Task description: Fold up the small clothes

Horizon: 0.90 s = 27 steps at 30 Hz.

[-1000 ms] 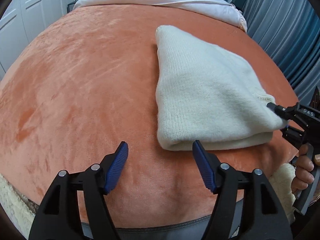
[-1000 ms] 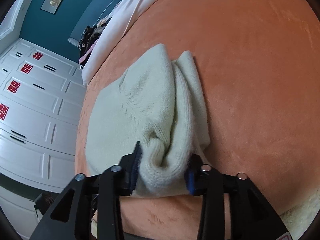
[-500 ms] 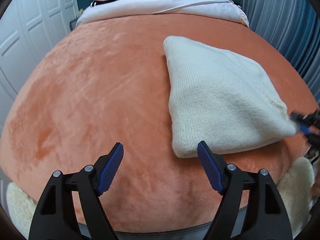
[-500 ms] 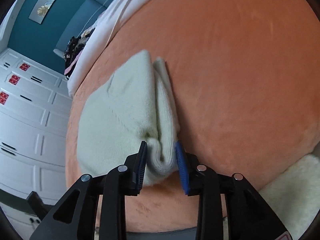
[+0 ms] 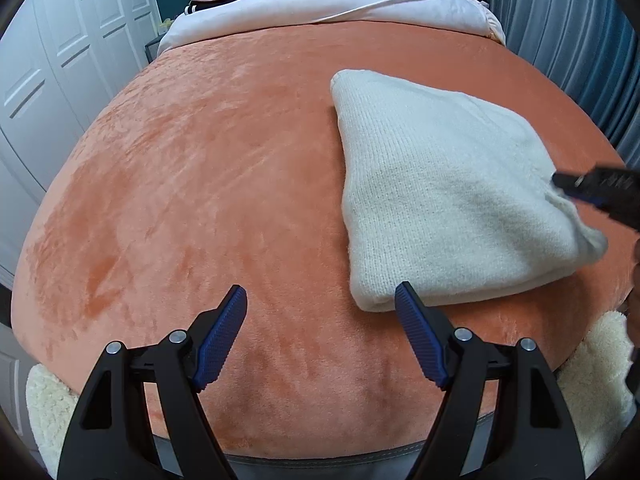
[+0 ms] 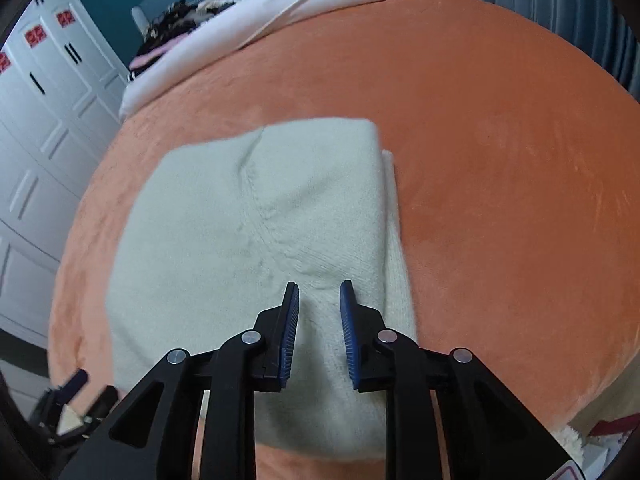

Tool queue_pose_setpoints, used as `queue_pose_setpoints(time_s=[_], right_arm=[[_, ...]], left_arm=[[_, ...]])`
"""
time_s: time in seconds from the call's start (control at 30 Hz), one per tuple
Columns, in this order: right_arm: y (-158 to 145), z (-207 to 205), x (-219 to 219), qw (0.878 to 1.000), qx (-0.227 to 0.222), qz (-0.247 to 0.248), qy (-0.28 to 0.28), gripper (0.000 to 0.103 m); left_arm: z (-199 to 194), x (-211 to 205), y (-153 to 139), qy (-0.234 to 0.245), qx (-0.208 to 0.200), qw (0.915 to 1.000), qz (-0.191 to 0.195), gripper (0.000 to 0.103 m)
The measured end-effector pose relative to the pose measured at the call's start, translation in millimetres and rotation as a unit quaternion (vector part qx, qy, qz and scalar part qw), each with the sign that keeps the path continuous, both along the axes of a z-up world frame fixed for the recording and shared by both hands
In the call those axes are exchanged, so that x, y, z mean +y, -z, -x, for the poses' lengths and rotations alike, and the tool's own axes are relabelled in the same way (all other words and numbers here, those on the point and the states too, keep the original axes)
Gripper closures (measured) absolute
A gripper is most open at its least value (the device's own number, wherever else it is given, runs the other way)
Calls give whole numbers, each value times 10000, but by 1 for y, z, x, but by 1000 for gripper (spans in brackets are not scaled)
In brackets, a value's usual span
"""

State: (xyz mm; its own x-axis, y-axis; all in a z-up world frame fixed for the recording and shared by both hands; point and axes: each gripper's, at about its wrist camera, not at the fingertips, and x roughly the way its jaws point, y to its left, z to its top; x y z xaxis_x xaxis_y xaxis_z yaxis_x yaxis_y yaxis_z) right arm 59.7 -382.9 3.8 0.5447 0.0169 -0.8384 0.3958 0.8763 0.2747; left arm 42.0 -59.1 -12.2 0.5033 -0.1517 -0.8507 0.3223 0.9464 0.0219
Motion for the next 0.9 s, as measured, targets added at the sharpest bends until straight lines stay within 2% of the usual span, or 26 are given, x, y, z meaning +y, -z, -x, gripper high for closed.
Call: queue_pose_setpoints(time_s=[0.03, 0.1, 0.17, 0.27, 0.33, 0.37, 0.4, 0.47, 0.53, 0.57, 0.67, 0.73, 0.8, 0.87, 0.9], right_arm=[[-9, 3, 0, 9998, -179, -47, 15, 77], [-18, 2, -2, 9995, -295, 64, 85, 50], [-12, -3, -9, 9995, -269, 72, 142, 45], [13, -21, -18, 9994, 47, -234, 242, 45], [27, -25, -18, 9985, 106, -474, 241, 67], [28, -26, -17, 9987, 69, -470, 193, 91], [22, -29, -16, 9988, -8, -491, 59, 92], [-4, -19, -22, 9955, -658, -675, 20, 93], [-20, -11, -32, 9907, -1125, -764, 36, 94], [-16, -9, -39, 9901, -1151, -794, 79, 94], [54, -26, -47, 9982, 143, -585, 64, 94], [47, -20, -42, 9990, -40, -448, 28, 93], [32, -13, -45, 9962, -256, -795, 240, 87], [19, 0, -47, 9946, -425, -870, 371, 84], [16, 7, -46, 9947, -445, -830, 414, 75]], left_arm=[[0, -1, 1, -4, 45, 10000, 27, 29], [-1, -3, 3, 3, 89, 10000, 41, 29], [-1, -5, 4, 18, 85, 10000, 31, 29], [0, -4, 5, 18, 124, 9999, 20, 28], [0, -3, 5, 11, 156, 9999, 22, 28], [0, -3, 5, 9, 159, 9999, 13, 28], [0, -2, 4, 12, 160, 9999, 7, 28], [-1, -1, 4, -3, 168, 9999, 23, 28], [-3, 0, 5, -7, 221, 9997, 104, 27], [-5, -2, 7, -13, 261, 9996, 140, 27], [-8, -7, 11, 26, 406, 9990, 198, 27], [-9, -8, 5, 35, 409, 9986, 326, 27], [-14, -4, -2, -15, 527, 9967, 625, 27], [-23, 1, -5, -124, 779, 9917, 1011, 27], [-29, 2, -5, -172, 922, 9887, 1170, 27]])
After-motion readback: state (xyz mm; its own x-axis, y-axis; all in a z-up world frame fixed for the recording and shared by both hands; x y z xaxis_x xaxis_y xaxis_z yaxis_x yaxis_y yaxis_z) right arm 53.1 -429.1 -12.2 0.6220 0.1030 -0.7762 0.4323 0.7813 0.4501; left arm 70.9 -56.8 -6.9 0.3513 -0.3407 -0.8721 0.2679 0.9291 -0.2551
